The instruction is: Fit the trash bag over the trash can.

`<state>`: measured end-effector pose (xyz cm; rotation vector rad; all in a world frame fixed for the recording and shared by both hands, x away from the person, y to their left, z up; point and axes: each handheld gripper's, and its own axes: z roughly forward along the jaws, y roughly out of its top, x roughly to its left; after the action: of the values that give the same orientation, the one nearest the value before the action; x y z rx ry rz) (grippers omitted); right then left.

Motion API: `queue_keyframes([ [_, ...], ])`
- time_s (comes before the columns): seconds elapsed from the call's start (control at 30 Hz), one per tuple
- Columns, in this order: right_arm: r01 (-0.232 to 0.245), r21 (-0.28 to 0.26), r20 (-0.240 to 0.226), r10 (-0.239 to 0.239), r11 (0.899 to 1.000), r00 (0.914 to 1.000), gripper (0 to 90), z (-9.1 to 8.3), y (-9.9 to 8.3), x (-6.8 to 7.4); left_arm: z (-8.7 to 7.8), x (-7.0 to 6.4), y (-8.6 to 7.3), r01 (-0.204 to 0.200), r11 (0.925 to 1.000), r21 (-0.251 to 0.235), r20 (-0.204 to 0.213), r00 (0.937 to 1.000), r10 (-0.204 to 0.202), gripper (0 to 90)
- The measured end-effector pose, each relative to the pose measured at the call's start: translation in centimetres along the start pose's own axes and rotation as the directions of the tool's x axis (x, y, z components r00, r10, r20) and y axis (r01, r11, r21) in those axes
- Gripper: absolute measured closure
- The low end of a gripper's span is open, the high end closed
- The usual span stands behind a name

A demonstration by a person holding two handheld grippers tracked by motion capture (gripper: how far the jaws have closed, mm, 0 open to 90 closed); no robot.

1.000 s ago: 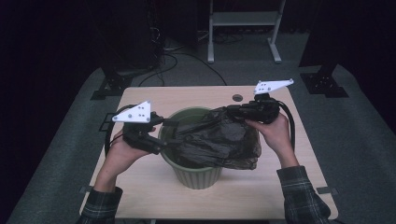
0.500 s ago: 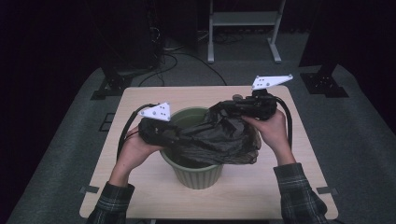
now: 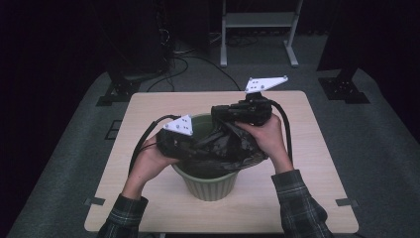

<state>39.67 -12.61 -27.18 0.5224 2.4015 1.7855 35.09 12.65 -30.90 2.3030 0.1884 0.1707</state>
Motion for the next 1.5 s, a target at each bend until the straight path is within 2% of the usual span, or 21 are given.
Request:
queue_keyframes([
  [0.1, 0.006, 0.009, -0.005, -0.006, 1.0, 1.0, 89.1, 0.7, 0.2, 0.2, -0.3, -0.2, -0.1, -0.008, 1.0, -0.006, -0.044, 0.999, 0.008, 48.7],
  [0.2, 0.008, 0.018, -0.005, -0.008, 1.0, 1.0, 89.1, 1.1, 0.2, 0.3, -1.5, -0.4, -0.1, -0.008, 0.9988, -0.048, -0.102, 0.9947, 0.003, 35.8],
  [0.3, 0.005, 0.024, -0.005, -0.005, 1.0, 1.0, 89.1, 1.4, 0.1, 0.2, -2.4, -0.8, 0.3, -0.022, 0.9953, -0.095, -0.134, 0.991, 0.009, 26.9],
  [0.4, 0.005, 0.024, -0.006, -0.005, 1.0, 1.0, 89.1, 1.8, 0.0, 0.2, -2.7, -1.4, 1.1, -0.048, 0.9908, -0.127, -0.112, 0.9931, 0.034, 24.8],
  [0.47, 0.004, 0.028, -0.006, -0.004, 1.0, 1.0, 89.1, 2.1, 0.0, 0.3, -2.6, -2.0, 1.7, -0.057, 0.9857, -0.159, -0.075, 0.9961, 0.045, 24.8],
  [0.63, 0.003, 0.036, 0.002, -0.003, 0.999, 1.0, 89.1, 2.5, 0.1, 0.3, -1.8, -3.2, 3.2, -0.085, 0.9792, -0.184, -0.02, 0.9964, 0.082, 25.6],
  [0.7, -0.001, 0.033, 0.004, 0.001, 0.999, 1.0, 89.1, 2.5, 0.1, 0.3, -1.4, -3.3, 3.6, -0.084, 0.9792, -0.185, -0.008, 0.9965, 0.084, 28.8],
  [0.77, 0.0, 0.032, 0.006, 0.0, 0.999, 1.0, 89.0, 2.5, 0.1, 0.3, -1.0, -3.2, 4.0, -0.069, 0.9809, -0.182, 0.018, 0.9971, 0.074, 34.3],
  [0.97, -0.003, 0.023, 0.007, 0.003, 1.0, 1.0, 89.1, 2.3, 0.4, 0.4, 0.3, -3.2, 4.7, -0.035, 0.9837, -0.176, 0.056, 0.9974, 0.046, 48.2],
  [1.03, -0.002, 0.019, 0.007, 0.002, 1.0, 1.0, 89.1, 2.3, 0.4, 0.5, 0.6, -3.2, 4.8, -0.024, 0.9849, -0.171, 0.078, 0.9963, 0.037, 58.9],
  [1.13, 0.001, 0.02, 0.006, -0.001, 1.0, 1.0, 89.0, 2.2, 0.4, 0.5, 0.6, -3.1, 4.9, -0.011, 0.9846, -0.175, 0.089, 0.9957, 0.027, 80.9],
  [1.17, 0.0, 0.02, 0.006, 0.0, 1.0, 1.0, 89.0, 2.1, 0.4, 0.5, 0.6, -2.9, 4.8, 0.0, 0.9843, -0.177, 0.093, 0.9955, 0.017, 80.9],
  [1.2, 0.005, 0.022, 0.011, -0.005, 1.0, 0.9999, 85.8, 1.9, 0.4, 0.5, 0.5, -2.8, 4.7, 0.002, 0.9839, -0.178, 0.088, 0.996, 0.014, 90.0],
  [1.3, 0.002, 0.022, 0.014, -0.003, 1.0, 0.9999, 81.0, 1.5, 0.4, 0.5, 0.2, -2.6, 4.5, 0.002, 0.9842, -0.177, 0.076, 0.997, 0.012, 90.0],
  [1.33, 0.001, 0.02, 0.027, -0.001, 1.0, 0.9996, 76.3, 0.7, 0.4, 0.5, -0.2, -2.4, 4.0, 0.015, 0.984, -0.177, 0.056, 0.9984, -0.005, 90.0],
  [1.4, 0.002, 0.02, 0.032, -0.003, 1.0, 0.9995, 74.6, 0.4, 0.3, 0.5, -0.4, -2.3, 3.8, 0.019, 0.9831, -0.182, 0.048, 0.9988, -0.011, 90.0],
  [1.43, 0.0, 0.017, 0.051, -0.001, 1.0, 0.9987, 73.0, -0.6, 0.0, 0.6, -0.8, -2.0, 3.5, 0.027, 0.982, -0.187, 0.034, 0.9992, -0.022, 90.0],
  [1.5, -0.006, 0.01, 0.062, 0.006, 1.0, 0.9981, 70.0, -1.1, -0.3, 0.5, -1.3, -1.5, 2.9, 0.042, 0.9795, -0.197, 0.012, 0.9991, -0.041, 90.0],
])
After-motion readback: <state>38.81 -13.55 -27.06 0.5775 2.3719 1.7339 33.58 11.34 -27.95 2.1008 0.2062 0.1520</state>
